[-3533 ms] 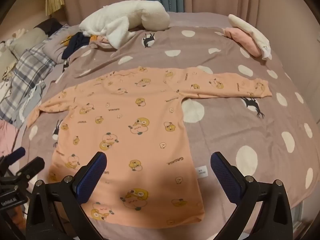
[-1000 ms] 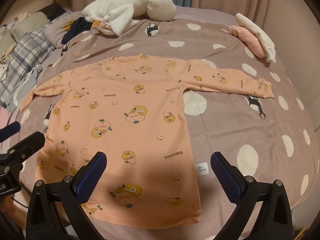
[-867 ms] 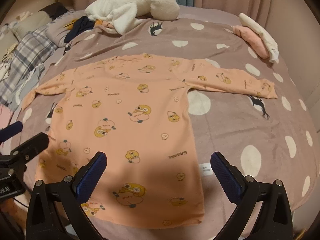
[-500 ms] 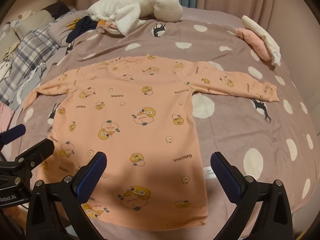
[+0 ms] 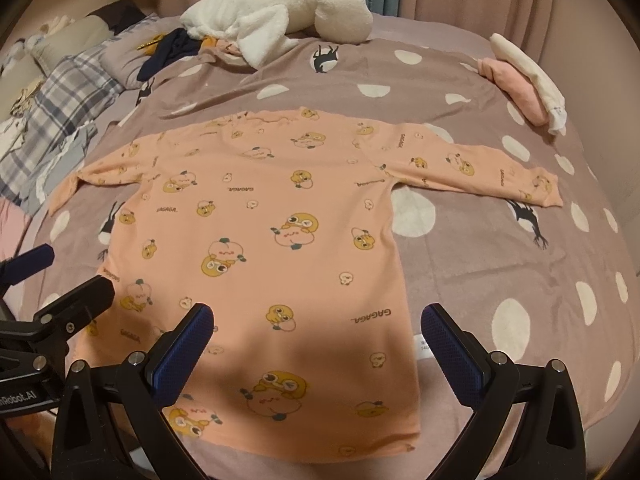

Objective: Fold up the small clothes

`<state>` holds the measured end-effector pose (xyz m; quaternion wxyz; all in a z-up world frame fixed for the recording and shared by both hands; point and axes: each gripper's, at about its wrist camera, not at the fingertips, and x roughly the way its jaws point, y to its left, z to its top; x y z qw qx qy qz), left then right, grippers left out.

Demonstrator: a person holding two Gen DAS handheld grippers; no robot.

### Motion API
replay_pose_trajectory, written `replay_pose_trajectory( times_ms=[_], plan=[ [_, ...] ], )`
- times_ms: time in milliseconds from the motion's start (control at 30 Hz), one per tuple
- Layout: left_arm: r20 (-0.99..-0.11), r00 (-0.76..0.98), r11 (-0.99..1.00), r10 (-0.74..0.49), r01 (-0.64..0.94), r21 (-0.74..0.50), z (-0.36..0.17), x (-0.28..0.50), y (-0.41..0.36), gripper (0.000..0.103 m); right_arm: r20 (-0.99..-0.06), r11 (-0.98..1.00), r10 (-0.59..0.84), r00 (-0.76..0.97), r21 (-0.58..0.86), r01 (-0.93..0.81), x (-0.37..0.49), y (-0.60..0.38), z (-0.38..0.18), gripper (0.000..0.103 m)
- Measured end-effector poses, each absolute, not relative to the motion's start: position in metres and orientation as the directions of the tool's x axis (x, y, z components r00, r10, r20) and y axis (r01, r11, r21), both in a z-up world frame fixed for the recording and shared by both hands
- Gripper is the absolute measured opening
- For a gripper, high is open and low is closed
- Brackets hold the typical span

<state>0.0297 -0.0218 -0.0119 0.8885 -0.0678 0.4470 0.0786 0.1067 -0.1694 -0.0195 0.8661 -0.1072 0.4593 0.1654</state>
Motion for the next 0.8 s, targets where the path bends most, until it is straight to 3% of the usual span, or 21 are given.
replay_pose_trajectory(
  times_ms=[800],
  plan=[
    [-0.805,0.586,0.98,0.088,-0.197,-0.036,-0.0166,0.0312,-0.0244,0.103,-0.835,0.923,0.177,0.521,-0.044,-0.383,0.1069,-0.1685,-0.0199,0.103]
  ],
)
